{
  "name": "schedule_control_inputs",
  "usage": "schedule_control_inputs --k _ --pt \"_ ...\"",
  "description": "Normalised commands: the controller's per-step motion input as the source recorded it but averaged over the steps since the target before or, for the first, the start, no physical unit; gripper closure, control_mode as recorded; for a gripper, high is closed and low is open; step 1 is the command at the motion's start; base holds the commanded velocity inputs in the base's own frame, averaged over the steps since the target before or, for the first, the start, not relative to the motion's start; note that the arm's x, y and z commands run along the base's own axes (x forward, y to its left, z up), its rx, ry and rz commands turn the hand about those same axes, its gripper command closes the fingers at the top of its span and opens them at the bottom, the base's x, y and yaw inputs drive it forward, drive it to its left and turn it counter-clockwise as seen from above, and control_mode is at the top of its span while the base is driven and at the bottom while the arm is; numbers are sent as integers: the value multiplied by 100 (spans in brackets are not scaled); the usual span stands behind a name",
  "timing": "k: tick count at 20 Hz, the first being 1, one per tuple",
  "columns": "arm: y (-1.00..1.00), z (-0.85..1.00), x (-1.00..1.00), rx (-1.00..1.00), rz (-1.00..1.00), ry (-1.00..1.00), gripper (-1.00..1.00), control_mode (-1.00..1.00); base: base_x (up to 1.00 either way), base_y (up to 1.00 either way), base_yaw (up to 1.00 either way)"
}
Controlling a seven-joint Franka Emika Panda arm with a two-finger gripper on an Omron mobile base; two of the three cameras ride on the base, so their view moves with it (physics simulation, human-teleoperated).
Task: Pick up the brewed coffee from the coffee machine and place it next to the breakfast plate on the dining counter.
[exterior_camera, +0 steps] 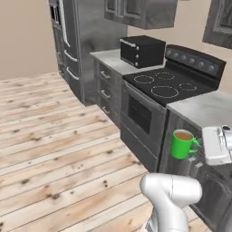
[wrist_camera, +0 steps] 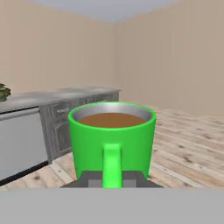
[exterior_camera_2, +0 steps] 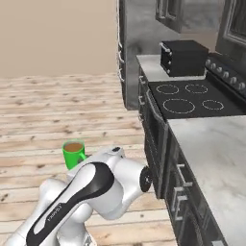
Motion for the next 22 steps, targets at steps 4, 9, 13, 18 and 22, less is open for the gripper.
schedule_control_inputs --k 4,9,13,18,22 --pt "0 0 0 0 0 0 100 100 29 0 90" --pt "0 0 0 0 0 0 100 100 43 0 85" --pt "0 0 0 0 0 0 100 100 52 0 81" --pt "0 0 0 0 0 0 100 100 58 5 76" --pt "0 0 0 0 0 0 100 100 36 34 74"
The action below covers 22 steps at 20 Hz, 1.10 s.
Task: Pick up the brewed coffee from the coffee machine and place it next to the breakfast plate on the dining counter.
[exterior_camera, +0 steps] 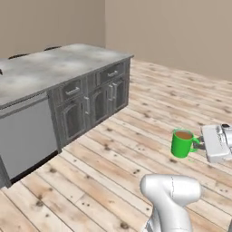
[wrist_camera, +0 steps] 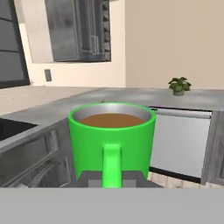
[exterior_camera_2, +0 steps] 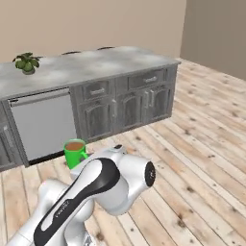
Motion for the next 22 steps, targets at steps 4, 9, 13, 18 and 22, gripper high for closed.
schedule_control_inputs --k 4,9,13,18,22 --pt "0 0 0 0 0 0 100 100 53 57 62" --pt "0 0 0 0 0 0 100 100 82 45 54" --pt "0 0 0 0 0 0 100 100 96 -12 36" --pt "0 0 0 0 0 0 100 100 79 -78 17" --pt "0 0 0 0 0 0 100 100 63 -100 1"
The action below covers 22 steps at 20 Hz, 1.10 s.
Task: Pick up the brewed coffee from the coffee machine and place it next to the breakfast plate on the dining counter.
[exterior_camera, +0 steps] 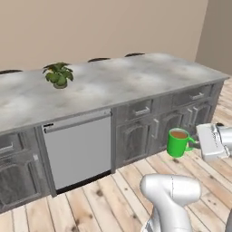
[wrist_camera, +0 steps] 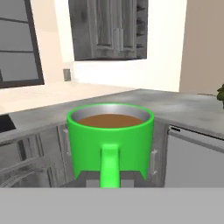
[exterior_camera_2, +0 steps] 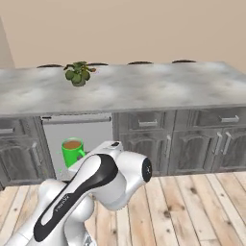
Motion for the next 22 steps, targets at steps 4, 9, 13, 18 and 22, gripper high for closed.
schedule_control_inputs --k 4,9,13,18,22 --pt "0 0 0 0 0 0 100 100 70 -100 -14" --pt "0 0 0 0 0 0 100 100 76 -100 -36" --pt "0 0 0 0 0 0 100 100 74 -93 -44" --pt "0 0 0 0 0 0 100 100 95 -75 -38" --pt "0 0 0 0 0 0 100 100 100 -48 -27"
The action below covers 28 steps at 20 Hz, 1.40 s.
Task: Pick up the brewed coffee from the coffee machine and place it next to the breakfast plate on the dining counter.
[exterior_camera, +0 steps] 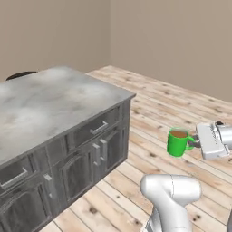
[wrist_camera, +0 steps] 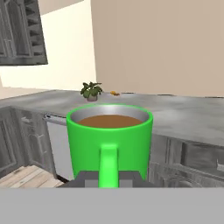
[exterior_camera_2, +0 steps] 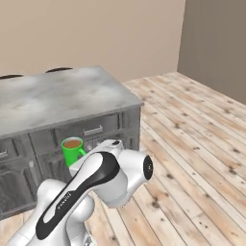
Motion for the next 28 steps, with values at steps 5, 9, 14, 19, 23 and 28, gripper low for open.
schedule_control_inputs --k 5,9,14,19,23,28 --pt "0 0 0 0 0 0 100 100 100 -37 -26" --pt "0 0 0 0 0 0 100 100 100 -33 -25" --pt "0 0 0 0 0 0 100 100 100 -37 -24" --pt "0 0 0 0 0 0 100 100 100 -22 -15" --pt "0 0 0 0 0 0 100 100 100 -14 -1" --pt "0 0 0 0 0 0 100 100 100 -28 7"
